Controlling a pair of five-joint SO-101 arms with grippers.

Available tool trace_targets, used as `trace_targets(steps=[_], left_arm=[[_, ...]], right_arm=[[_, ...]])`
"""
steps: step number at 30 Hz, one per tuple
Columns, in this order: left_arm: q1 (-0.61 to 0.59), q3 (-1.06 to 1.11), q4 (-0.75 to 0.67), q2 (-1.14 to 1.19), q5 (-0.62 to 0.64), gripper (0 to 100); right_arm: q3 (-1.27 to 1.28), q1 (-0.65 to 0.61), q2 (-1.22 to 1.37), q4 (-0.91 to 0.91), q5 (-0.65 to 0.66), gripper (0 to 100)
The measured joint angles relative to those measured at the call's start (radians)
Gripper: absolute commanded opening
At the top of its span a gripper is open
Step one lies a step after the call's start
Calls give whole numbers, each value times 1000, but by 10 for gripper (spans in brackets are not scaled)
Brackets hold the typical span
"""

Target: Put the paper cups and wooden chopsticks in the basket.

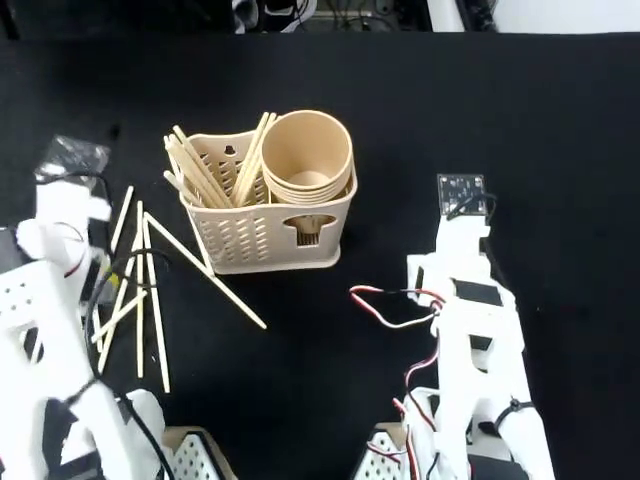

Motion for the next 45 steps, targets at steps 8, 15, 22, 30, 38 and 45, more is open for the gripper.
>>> trace_targets(steps=[8, 15, 22, 30, 38, 45], left_arm=[[-120, 255, -292, 20, -23, 185], [-121, 282, -519, 25, 278, 186], [-100, 167, -543, 190, 370, 186], [-97, -44, -554, 559, 404, 185], [-86, -239, -554, 813, 491, 180], [-84, -339, -554, 957, 497, 118]], right_arm=[[0, 0, 0, 0, 0, 12], [0, 0, 0, 0, 0, 12], [0, 0, 0, 0, 0, 12], [0, 0, 0, 0, 0, 12], [0, 0, 0, 0, 0, 12], [0, 0, 0, 0, 0, 12]])
